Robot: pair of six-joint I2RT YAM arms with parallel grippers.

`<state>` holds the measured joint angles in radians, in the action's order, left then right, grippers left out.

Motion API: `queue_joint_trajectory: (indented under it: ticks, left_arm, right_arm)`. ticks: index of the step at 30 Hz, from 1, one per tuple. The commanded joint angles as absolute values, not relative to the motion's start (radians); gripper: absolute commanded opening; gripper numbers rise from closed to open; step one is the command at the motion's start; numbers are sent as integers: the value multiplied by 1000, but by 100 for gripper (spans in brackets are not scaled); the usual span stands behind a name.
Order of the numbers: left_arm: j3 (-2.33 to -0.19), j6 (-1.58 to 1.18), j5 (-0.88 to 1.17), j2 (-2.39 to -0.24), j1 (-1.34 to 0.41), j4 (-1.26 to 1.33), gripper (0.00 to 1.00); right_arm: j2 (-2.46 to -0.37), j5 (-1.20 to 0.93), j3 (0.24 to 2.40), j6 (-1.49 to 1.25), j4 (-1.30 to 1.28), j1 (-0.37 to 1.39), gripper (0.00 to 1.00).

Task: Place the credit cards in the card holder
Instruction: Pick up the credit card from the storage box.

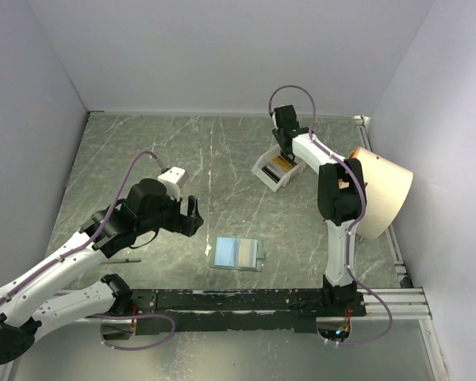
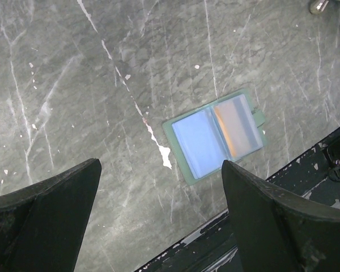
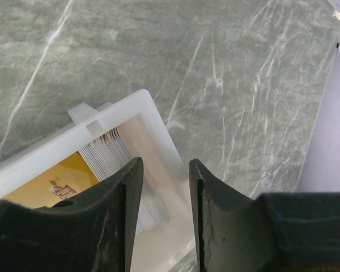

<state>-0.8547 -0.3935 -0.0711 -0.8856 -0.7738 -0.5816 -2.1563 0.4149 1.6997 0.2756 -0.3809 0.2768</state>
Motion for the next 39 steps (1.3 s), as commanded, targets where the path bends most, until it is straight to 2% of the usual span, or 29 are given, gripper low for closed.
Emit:
queue_joint_trajectory:
  ticks: [1, 13, 28, 39]
  left_arm:
    - [-850, -374, -22, -880, -763, -548, 99]
    - [-846, -380, -27, -868, -759, -552, 99]
    - [-846, -374, -7, -876, -746, -548, 99]
    - [-844, -378, -8, -883, -736, -544, 99]
  right_arm:
    - [-2096, 374, 1708, 250, -459, 298, 38]
    - [-2079, 415, 1726, 238, -507, 369, 39]
    - [-2094, 377, 1604, 212, -469, 422, 42]
    - [-2052, 371, 1576, 177, -483, 486, 37]
